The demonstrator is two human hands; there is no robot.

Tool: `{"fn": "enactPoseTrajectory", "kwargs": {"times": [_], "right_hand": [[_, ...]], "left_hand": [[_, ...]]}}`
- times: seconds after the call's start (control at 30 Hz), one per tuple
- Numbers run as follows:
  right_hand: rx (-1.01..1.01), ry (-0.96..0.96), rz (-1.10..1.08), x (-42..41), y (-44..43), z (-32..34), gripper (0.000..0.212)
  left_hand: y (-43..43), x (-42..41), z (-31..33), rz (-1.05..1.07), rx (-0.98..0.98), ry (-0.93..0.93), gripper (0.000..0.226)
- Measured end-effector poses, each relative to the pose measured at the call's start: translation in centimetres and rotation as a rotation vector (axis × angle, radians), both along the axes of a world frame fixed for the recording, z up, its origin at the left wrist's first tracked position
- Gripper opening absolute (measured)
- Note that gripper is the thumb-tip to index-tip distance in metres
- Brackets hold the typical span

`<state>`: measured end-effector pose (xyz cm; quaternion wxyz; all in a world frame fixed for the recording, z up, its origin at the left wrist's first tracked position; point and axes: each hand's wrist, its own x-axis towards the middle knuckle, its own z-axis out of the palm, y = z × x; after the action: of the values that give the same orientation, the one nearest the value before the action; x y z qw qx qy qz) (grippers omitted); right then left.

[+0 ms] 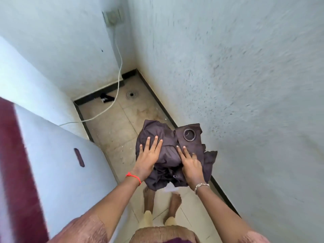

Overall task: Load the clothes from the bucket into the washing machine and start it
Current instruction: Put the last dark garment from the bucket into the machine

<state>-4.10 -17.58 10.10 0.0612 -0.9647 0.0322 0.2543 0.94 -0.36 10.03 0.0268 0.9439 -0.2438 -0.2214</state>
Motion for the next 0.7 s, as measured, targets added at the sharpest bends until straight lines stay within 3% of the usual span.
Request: {"fn": "enactPoseTrajectory", "kwargs": {"times": [0.4, 0.7], "right_hand": [[-0.088, -0.371, 0.173, -1.4, 5.7, 17.5, 0.064], [0.023, -0.679, 0.287, -6.5, 13.9, 29.7, 0.071]], "left_hand": [[7.2, -3.8, 16.4, 0.098, -0.152, -0.399, 0.093], [16.3, -12.1, 30.1, 0.230, -0.268, -0.629, 0.094]]}}
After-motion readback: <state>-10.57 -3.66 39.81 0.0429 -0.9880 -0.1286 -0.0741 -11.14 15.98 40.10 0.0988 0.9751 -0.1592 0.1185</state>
